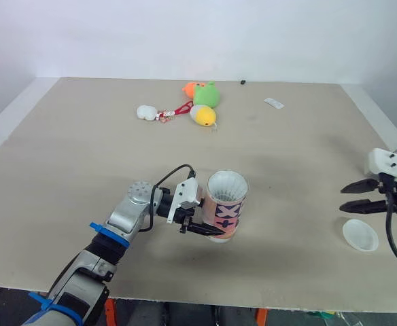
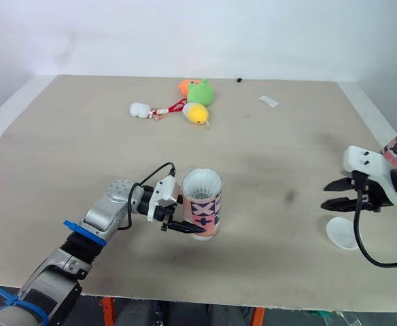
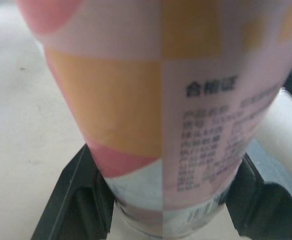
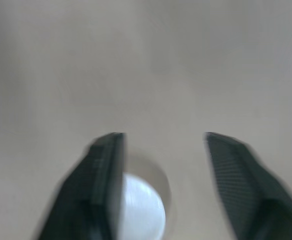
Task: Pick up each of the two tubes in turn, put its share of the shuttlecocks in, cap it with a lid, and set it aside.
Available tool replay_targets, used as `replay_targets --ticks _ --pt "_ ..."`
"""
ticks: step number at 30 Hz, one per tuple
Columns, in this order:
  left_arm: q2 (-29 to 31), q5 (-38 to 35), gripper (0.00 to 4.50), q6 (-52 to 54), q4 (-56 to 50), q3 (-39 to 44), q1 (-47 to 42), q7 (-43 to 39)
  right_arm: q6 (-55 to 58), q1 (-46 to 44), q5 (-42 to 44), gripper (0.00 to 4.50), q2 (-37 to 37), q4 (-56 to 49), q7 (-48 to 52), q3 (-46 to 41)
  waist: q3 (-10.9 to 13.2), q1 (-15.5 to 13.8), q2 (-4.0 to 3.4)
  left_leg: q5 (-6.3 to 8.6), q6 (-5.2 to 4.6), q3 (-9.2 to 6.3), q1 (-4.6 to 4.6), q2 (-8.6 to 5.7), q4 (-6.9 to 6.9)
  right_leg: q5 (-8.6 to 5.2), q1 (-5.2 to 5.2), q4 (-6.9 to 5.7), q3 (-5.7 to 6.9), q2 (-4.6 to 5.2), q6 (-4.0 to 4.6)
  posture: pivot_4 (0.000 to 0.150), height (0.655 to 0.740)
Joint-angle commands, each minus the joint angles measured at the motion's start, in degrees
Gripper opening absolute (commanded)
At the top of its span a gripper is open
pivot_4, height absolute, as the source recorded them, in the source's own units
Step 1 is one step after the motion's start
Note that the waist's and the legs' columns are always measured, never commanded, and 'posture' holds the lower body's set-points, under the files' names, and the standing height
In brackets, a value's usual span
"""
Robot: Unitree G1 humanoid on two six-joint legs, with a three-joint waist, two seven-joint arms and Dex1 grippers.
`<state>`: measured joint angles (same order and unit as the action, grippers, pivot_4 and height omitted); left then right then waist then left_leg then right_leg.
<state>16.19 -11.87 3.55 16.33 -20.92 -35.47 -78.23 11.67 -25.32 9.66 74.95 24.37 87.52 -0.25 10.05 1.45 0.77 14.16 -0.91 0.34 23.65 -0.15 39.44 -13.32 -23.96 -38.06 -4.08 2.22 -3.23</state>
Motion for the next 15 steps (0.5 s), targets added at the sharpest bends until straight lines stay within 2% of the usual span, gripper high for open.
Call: replay_targets --ticks 1,6,15 --pt "0.36 1.17 2.47 -1.47 0.99 -0.38 -0.68 -0.03 -2.66 -1.60 -1.63 2.98 1.74 4.89 1.25 -0.49 0.00 0.01 0.00 0.00 0.00 0.03 -0.09 0.00 -0.01 0.00 0.07 0.00 -0.03 0.00 -0.01 0.150 0.7323" --pt "0.61 1.54 2.47 -3.14 2.20 -0.08 -0.50 0.56 -4.91 -3.01 -4.87 2.98 0.35 11.66 1.29 1.50 0.00 0.08 0.00 0.00 0.00 0.12 -0.47 0.00 -0.02 -0.07 0.42 0.02 -0.12 0.01 -0.13 0.150 0.7323" --pt "0.44 -0.12 2.47 -2.05 1.36 0.90 -0.52 1.34 -7.12 -7.47 -10.91 2.98 -3.91 23.10 -0.51 5.73 -0.01 0.10 -0.01 0.00 0.00 0.17 -0.58 -0.03 -0.01 0.00 0.51 0.02 -0.22 0.01 -0.16 0.150 0.7323"
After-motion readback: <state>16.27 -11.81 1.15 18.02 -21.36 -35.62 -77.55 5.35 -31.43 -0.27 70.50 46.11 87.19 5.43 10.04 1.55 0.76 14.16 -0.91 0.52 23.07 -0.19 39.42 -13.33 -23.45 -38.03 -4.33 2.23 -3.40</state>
